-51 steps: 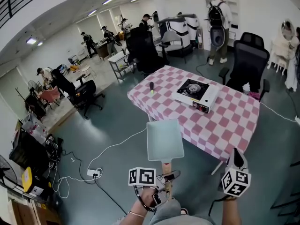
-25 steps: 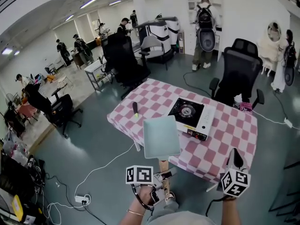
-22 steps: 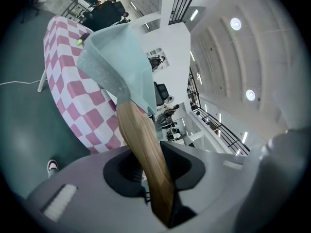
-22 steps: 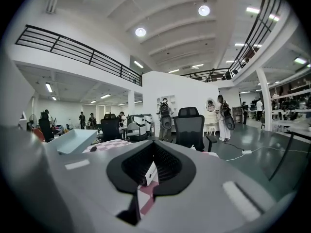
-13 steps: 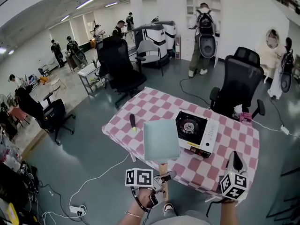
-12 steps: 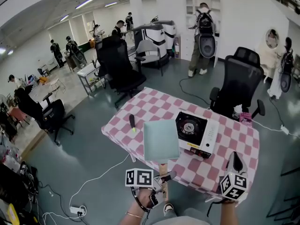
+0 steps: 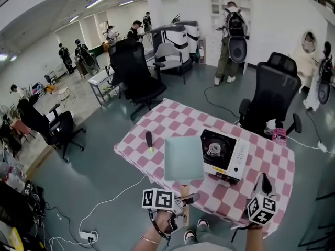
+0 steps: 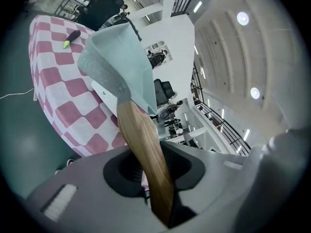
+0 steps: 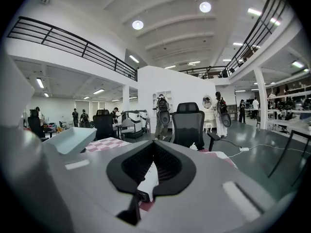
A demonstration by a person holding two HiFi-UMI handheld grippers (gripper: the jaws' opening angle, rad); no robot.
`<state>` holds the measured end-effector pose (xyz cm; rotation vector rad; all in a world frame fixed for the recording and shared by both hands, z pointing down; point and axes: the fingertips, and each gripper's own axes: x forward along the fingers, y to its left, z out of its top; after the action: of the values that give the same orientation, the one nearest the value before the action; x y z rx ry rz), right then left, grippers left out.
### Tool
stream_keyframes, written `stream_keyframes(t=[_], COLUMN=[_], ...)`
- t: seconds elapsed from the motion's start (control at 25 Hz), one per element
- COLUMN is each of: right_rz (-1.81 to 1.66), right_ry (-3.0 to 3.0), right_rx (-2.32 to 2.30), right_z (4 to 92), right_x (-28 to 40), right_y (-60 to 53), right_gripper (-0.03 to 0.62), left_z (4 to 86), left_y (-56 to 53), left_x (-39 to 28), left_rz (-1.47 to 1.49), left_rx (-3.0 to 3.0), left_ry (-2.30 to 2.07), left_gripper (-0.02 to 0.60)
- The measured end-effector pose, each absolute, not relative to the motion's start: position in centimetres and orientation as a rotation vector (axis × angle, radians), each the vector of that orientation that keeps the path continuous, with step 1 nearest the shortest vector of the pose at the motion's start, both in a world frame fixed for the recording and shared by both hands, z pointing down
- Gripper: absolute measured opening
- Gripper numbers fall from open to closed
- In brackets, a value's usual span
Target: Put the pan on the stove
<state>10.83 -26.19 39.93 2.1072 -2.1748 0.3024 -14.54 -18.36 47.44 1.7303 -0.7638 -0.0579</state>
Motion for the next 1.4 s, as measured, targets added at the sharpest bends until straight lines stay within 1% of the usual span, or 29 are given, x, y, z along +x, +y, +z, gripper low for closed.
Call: stream_keyframes(t=[0.48, 0.84, 1.4], right_rz=[0.352, 0.418, 0.525], right_ry=[-2.157, -2.109, -2.045], right_rx=[2.099, 2.12, 2.111], right_z=[41.3, 42.8, 47.7], right_x=[10.9, 12.7, 14.6], right_y=[-28.9, -31.4, -37.0], right_gripper=[0.009, 0.009, 0.009], left_z=[48.4, 49.2, 50.8], left_y=[-20.7, -23.9, -29.5], left_x=[-13.9, -12.5, -10.1], left_rz=[0.027, 0.091, 0.172], left_rx=[1.721, 1.703, 1.709], left_ry=[-0.744, -0.706, -0.642], left_gripper=[0.089, 0.086, 0.078])
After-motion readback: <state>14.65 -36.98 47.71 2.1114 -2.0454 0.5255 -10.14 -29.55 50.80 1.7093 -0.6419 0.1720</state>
